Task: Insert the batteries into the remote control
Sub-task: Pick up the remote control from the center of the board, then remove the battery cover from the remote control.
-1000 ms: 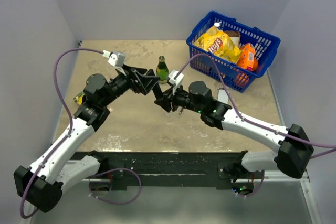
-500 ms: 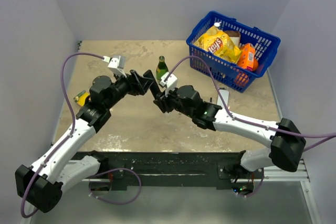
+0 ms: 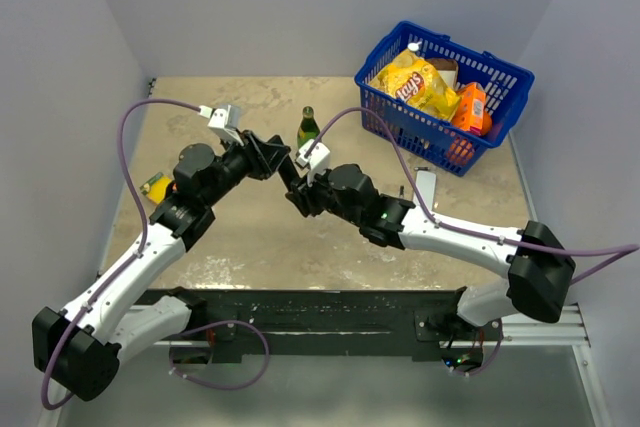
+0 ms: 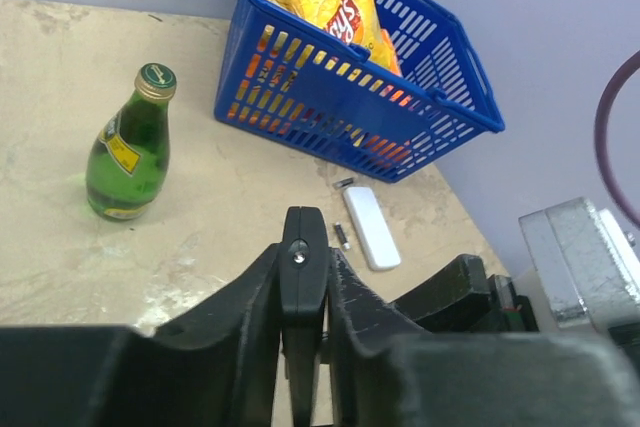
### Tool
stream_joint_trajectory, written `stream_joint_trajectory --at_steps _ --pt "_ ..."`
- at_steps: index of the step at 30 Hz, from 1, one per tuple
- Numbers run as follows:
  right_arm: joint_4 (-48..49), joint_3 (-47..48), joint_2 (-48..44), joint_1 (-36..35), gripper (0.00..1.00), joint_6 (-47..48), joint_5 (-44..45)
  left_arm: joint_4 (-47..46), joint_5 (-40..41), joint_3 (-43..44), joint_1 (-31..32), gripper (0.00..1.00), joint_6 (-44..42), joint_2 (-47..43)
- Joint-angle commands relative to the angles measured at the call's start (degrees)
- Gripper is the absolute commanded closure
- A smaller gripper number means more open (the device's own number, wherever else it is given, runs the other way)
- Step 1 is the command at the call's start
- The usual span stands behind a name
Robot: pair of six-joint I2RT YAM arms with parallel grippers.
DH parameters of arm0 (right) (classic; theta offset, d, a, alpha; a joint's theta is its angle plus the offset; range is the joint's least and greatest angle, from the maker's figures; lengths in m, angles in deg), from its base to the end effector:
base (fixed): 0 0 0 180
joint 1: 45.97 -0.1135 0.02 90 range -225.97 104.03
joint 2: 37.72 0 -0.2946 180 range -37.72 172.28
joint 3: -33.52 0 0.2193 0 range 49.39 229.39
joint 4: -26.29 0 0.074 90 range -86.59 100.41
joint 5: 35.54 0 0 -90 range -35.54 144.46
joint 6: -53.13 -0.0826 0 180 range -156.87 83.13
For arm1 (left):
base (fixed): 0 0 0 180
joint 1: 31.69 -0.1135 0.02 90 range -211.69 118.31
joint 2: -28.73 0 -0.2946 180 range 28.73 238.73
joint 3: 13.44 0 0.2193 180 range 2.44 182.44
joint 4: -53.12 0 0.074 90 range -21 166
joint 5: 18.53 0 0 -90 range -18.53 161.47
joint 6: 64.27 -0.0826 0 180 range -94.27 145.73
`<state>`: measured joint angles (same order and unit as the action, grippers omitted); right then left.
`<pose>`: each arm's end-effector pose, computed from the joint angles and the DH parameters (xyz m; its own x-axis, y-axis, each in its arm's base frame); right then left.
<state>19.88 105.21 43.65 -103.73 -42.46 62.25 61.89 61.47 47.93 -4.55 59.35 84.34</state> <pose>0.1918 0.2830 0.3247 -0.2220 -0.1711 -0.9599 -0.7505 0.6585 0.0562 0.1954 -0.1163 0.3705 -0.3731 -0.4215 -0.8265 0.4767 0.6772 -0.5605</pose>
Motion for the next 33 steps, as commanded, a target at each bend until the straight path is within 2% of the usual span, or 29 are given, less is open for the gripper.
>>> stream_joint_trajectory --at_steps 1,2,3,4,5,6,8,9,10,12,15,21,25,29,33 --pt "3.27 2.9 -0.41 -0.34 1.0 -0.83 -0.67 -1.6 0.42 0.73 0.29 0.81 -0.49 0.11" --pt "3.27 2.99 -0.5 -0.34 1.0 -1.01 -0.93 -0.98 0.59 1.08 0.29 0.85 -1.01 0.02" --pt "3.36 2.99 -0.59 -0.34 1.0 -1.01 -1.02 -0.36 1.29 1.43 0.29 0.94 -1.45 0.02" --pt "3.36 3.07 -0.68 -0.43 1.0 -1.01 -1.2 1.04 1.82 2.4 0.29 0.99 -1.89 -0.07" --pt "3.36 3.16 -0.94 -0.43 0.95 -1.36 -1.29 1.92 2.35 3.01 0.29 1.0 -2.94 -0.07" --pt "3.27 3.16 -1.03 -0.34 0.78 -1.36 -1.55 2.97 3.57 3.72 0.29 1.0 -3.56 0.02" --pt "3.09 3.34 -1.9 -0.34 0.6 -1.53 -1.99 6.49 4.9 6.26 0.29 1.0 -5.75 0.11" --pt "2.92 3.34 -2.26 -0.43 0.37 -1.62 -2.08 7.02 6.73 7.14 0.29 1.0 -6.55 0.37" --pt "2.83 3.34 -2.7 -0.34 0.32 -1.54 -1.99 11.12 7.88 9.07 0.29 1.0 -7.34 0.37" --pt "3.35 3.08 -3.84 -0.34 0.24 -1.45 -0.86 13.43 11.03 11.18 0.29 1.0 -8.58 0.81" --pt "5.46 2.55 -4.02 -0.43 0.18 -0.83 -0.23 14.5 13.86 10.5 0.29 1.0 -7.53 0.02" --pt "9.15 2.81 -2.0 -0.34 0.16 -0.39 -1.55 14.58 17.03 8.3 0.2 1.0 -7.87 -2.61" --pt "12.23 3.25 0.72 -0.34 0.15 0.66 -4.1 13.62 16.15 6.19 0.11 1.0 -7.52 -3.93" --pt "14.43 4.04 2.66 -0.43 0.09 2.15 -5.77 13.62 15.62 5.92 0.11 1.0 -7.96 -4.46" --pt "15.75 5.09 4.24 -0.43 0.08 2.33 -7.61 13.53 15.45 5.31 0.02 1.0 -8.14 -5.08"
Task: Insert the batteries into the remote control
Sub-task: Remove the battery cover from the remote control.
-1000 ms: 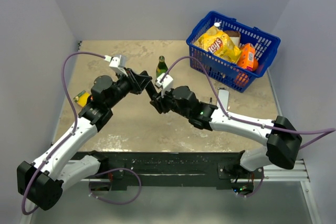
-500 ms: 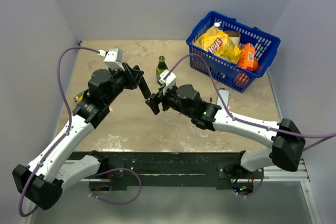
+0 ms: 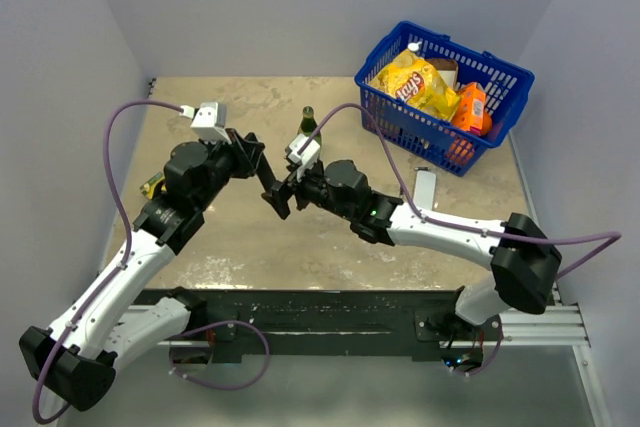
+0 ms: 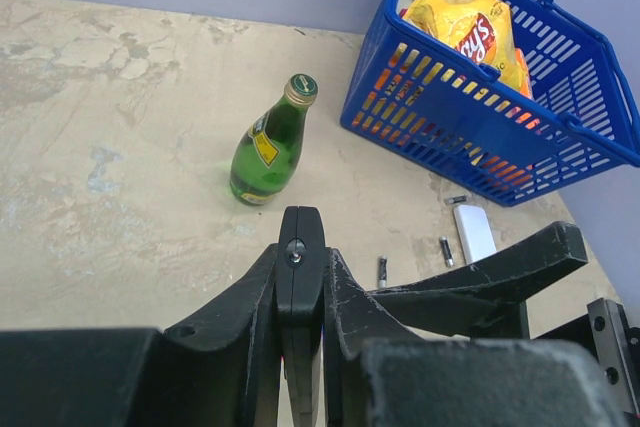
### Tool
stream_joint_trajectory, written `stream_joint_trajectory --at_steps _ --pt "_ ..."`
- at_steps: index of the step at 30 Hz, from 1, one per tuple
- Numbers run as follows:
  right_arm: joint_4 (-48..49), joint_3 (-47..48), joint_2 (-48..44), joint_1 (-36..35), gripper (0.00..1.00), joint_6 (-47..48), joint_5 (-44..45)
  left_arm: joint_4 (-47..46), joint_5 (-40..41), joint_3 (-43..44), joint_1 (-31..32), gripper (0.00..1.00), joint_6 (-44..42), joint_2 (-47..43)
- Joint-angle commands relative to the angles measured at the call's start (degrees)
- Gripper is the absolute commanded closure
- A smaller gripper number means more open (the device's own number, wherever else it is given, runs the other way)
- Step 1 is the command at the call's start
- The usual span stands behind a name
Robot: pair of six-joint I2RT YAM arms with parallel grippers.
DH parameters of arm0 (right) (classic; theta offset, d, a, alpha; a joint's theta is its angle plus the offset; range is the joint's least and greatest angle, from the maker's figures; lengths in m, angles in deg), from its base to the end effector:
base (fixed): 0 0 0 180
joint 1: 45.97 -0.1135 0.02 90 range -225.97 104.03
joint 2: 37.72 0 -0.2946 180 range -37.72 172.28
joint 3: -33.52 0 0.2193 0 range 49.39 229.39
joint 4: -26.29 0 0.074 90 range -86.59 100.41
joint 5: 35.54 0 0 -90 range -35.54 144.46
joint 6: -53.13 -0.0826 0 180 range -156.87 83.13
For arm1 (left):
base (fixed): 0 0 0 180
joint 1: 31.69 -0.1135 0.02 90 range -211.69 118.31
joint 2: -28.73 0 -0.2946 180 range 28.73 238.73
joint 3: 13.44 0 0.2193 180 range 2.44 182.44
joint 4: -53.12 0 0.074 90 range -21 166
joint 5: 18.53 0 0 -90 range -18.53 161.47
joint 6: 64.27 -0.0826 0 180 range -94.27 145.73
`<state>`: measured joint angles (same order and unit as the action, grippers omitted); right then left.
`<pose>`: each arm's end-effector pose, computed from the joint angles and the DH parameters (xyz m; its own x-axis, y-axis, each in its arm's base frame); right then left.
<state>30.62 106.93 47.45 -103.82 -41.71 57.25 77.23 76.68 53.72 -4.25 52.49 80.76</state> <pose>0.1977 0.3070 0.3421 -0.1378 -0.0608 -0.9886 -0.8112 0.5796 0.0774 0.1852 -0.0877 0.3786 -0.2945 -0.3523 -0.8883 0.2763 0.8585 -0.4321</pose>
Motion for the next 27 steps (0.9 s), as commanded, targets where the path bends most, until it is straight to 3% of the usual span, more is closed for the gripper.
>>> stream_joint_trajectory --at_steps 1,7,15,22,27 --pt "5.28 3.46 0.7 -0.34 0.08 1.5 -2.52 -1.9 0.24 -0.57 -0.28 1.0 -1.36 -1.49" --pt "6.25 4.69 2.46 -0.34 0.1 1.68 -2.0 -2.16 -0.64 -1.28 -0.28 1.0 -1.63 -1.67" --pt "6.51 4.6 3.96 -0.34 0.21 0.89 -1.12 -2.34 -1.78 -1.8 -0.28 1.0 -2.51 -2.2" --pt "6.51 4.07 4.48 -0.25 0.26 0.62 -0.85 -2.87 -3.01 -1.89 -0.28 1.0 -2.68 -2.46" --pt "6.34 3.9 4.83 -0.25 0.38 0.97 -1.73 -3.13 -3.46 -1.98 -0.28 1.0 -2.86 -2.37"
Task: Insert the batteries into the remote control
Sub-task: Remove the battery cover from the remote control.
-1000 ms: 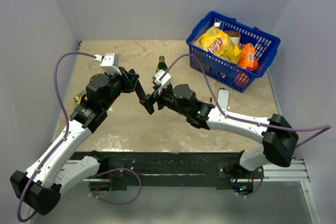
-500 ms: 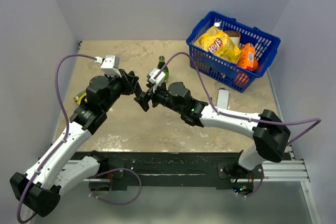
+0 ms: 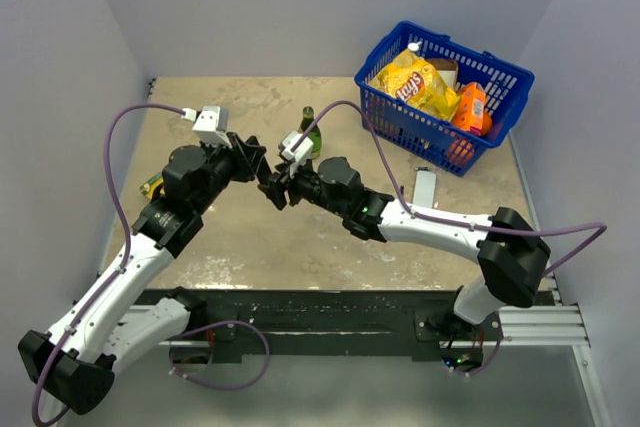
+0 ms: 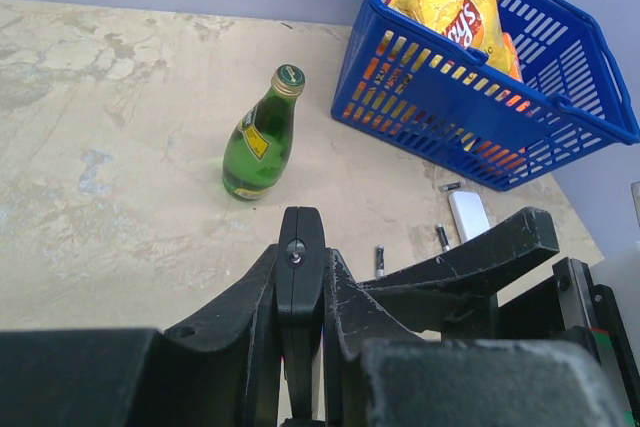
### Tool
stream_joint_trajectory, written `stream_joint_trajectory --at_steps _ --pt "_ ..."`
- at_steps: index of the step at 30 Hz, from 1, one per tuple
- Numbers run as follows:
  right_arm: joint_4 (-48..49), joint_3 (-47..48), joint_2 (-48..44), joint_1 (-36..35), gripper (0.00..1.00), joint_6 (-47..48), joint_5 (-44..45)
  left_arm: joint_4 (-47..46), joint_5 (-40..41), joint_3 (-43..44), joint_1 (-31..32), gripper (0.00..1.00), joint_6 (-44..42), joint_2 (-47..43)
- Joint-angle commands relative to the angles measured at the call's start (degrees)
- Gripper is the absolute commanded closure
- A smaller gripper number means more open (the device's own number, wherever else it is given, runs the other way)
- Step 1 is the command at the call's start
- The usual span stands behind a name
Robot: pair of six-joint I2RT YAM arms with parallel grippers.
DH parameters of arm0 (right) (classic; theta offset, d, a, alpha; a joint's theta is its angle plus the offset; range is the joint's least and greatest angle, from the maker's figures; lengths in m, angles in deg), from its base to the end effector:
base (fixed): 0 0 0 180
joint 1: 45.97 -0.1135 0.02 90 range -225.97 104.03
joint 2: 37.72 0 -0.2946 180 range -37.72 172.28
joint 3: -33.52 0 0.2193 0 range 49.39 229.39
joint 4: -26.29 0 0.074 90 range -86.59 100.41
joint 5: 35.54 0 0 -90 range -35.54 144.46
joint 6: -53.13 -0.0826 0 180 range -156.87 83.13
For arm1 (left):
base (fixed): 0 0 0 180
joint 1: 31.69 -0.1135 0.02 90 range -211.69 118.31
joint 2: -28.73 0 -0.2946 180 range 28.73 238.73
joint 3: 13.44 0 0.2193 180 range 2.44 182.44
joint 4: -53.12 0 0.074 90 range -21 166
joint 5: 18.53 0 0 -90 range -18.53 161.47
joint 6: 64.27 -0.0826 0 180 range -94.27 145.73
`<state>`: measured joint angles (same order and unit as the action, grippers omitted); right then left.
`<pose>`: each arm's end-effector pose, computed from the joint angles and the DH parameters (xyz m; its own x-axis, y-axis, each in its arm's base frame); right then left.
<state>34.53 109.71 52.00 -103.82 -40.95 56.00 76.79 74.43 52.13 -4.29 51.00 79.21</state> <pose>0.2082 0.3270 0.3424 -0.1081 -0.0384 -0.9934 -0.8265 0.5588 0.0684 0.1786 -0.0878 0.3745 -0.2966 -0.3264 -0.8975 0.3181 0.8523 -0.4151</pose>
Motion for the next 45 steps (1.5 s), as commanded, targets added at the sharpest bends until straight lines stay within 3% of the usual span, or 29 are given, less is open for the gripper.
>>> stream_joint_trajectory --at_steps 1,7,18,21,31,45 --pt "2.42 0.95 0.29 -0.25 0.41 0.12 -0.57 -2.69 -1.2 -0.3 -0.24 1.0 -1.37 -0.73" --pt "2.69 -0.55 0.2 -0.25 0.64 0.12 -1.27 -2.61 -0.76 0.05 -0.68 1.0 -1.02 -0.56" --pt "-1.26 -4.94 2.66 -0.34 0.76 1.18 -5.23 -4.36 1.95 0.85 -3.84 1.0 -0.05 -1.79" --pt "-3.9 -5.82 3.8 -0.34 0.83 1.62 -5.93 -4.72 3.44 1.28 -4.8 1.0 -0.05 -1.35" --pt "-5.05 -11.36 3.1 -0.25 0.82 1.35 -8.04 -8.83 10.39 3.57 -7.27 1.0 -0.93 0.14" --pt "-7.42 -12.33 0.46 -0.34 0.83 0.12 -7.87 -12.98 12.16 2.96 -7.45 1.0 -7.09 -0.56"
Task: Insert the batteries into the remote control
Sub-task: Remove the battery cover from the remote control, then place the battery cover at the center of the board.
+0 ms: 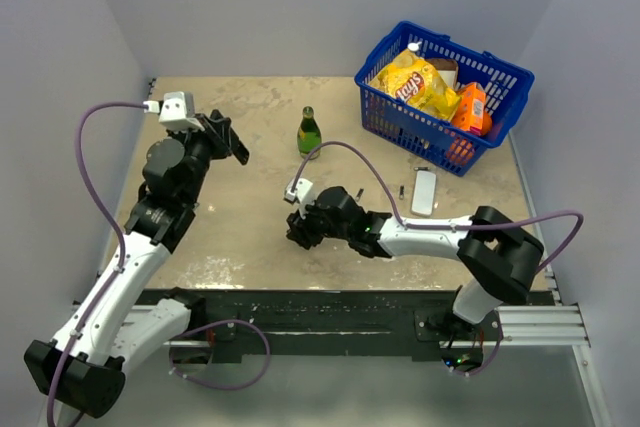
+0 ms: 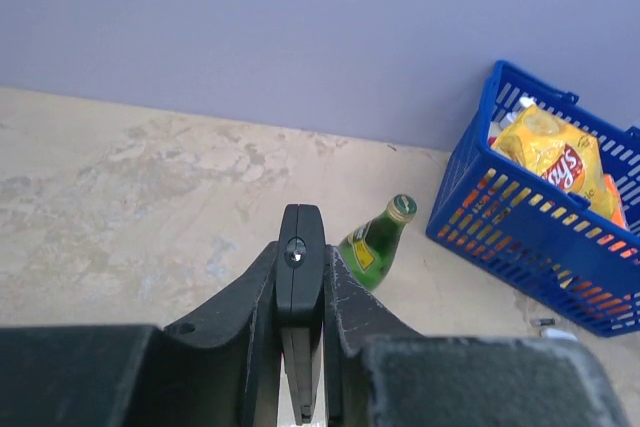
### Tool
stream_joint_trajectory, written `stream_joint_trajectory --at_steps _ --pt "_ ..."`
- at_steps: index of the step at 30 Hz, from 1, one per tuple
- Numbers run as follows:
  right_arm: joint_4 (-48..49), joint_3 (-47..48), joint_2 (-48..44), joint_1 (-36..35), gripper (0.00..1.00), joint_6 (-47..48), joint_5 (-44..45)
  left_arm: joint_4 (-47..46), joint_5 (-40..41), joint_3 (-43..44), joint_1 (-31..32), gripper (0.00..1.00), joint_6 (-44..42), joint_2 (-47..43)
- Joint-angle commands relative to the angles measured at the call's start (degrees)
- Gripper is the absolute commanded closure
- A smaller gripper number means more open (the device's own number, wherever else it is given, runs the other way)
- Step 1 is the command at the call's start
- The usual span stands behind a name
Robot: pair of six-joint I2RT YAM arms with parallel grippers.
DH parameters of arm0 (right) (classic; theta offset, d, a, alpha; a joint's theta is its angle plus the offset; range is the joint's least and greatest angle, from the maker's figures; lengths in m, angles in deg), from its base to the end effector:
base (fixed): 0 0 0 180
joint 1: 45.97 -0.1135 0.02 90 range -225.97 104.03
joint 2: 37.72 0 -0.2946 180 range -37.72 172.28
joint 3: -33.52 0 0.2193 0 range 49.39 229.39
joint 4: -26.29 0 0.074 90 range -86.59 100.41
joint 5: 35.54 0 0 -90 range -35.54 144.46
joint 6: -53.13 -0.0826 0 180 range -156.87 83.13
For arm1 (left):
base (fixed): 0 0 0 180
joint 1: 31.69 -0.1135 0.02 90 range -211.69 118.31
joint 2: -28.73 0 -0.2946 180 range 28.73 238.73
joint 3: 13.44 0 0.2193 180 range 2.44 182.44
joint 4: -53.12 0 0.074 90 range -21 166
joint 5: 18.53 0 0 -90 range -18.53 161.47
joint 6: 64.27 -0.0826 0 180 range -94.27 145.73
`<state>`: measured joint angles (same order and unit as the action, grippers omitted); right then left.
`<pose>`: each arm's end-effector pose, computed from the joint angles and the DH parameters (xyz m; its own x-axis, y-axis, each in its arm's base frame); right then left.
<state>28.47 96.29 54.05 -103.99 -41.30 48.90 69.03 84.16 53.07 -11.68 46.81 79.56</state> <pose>0.1840 0.3099 0.2312 -0.3070 -0.3465 -0.8864 -0.8689 0.4820 0.1125 0.1938 -0.0513 0.4005 -0.0493 -0.3555 -0.9334 0.1175 0.9260 -0.3588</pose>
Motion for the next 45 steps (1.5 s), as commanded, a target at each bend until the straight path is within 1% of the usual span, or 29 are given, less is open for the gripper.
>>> stream_joint_trajectory --at_steps 1,4,11,14,16,20,23,27,29,32,33,37,38,41,42,44,45 --pt "-2.15 1.53 -1.59 -0.16 0.83 0.56 -0.07 -5.13 2.43 1.93 -0.06 1.0 -2.28 -1.08" --pt "-5.75 3.73 -1.77 -0.16 0.83 0.21 1.6 -3.82 1.99 1.14 -0.06 1.0 -1.48 -2.39" --pt "-17.87 10.66 1.48 -0.08 0.83 -2.86 11.61 -2.23 0.06 -2.63 -0.06 1.0 -0.87 -8.72" --pt "-24.36 14.52 4.81 0.45 0.82 -5.15 13.55 -1.36 0.14 -4.05 -0.06 1.0 -0.6 -11.53" --pt "-26.93 16.38 7.88 0.71 0.8 -6.55 15.31 -0.65 0.32 -4.57 -0.06 1.0 -1.13 -13.03" --pt "-33.69 21.56 12.73 1.24 0.78 -8.84 17.16 -0.12 3.21 -6.33 0.03 1.0 -2.45 -15.32" --pt "-36.86 24.02 15.54 1.51 0.78 -10.07 18.22 -0.12 3.92 -7.04 0.47 1.0 -3.32 -16.28" --pt "-39.86 26.49 18.09 1.68 0.71 -10.95 19.88 -0.12 4.71 -7.04 1.17 1.0 -4.47 -16.9" --pt "-40.83 27.28 19.15 1.68 0.7 -11.22 20.42 -0.12 4.71 -7.21 1.43 1.0 -4.56 -17.25" --pt "-41.09 27.64 19.94 1.77 0.63 -11.83 19.89 -0.12 5.15 -7.21 1.79 1.0 -5.08 -17.61" --pt "-41.18 27.72 20.03 1.68 0.57 -12.18 19.98 -0.12 5.33 -7.21 1.87 1.0 -5.26 -17.78" --pt "-41.79 28.16 20.03 1.77 0.43 -12.8 20.33 -0.12 5.24 -7.21 2.23 1.0 -5.35 -18.13" --pt "-41.88 28.34 20.03 1.77 0.37 -12.89 20.42 -0.12 4.98 -7.3 2.23 1.0 -5.35 -18.22" --pt "-41.8 28.87 19.68 1.68 0.25 -13.06 19.89 -0.12 4.72 -7.21 2.4 1.0 -5.52 -18.66" --pt "-41.62 28.95 19.24 1.68 0.19 -13.15 19.54 -0.12 4.54 -7.3 2.4 1.0 -5.7 -18.83" --pt "-41.27 29.74 18.19 1.68 0.13 -13.24 19.1 -0.12 4.1 -7.3 2.4 1.0 -5.79 -19.01" --pt "-41.27 29.92 17.58 1.68 0.08 -13.24 19.18 -0.12 3.93 -7.3 2.4 1.0 -5.79 -19.1"
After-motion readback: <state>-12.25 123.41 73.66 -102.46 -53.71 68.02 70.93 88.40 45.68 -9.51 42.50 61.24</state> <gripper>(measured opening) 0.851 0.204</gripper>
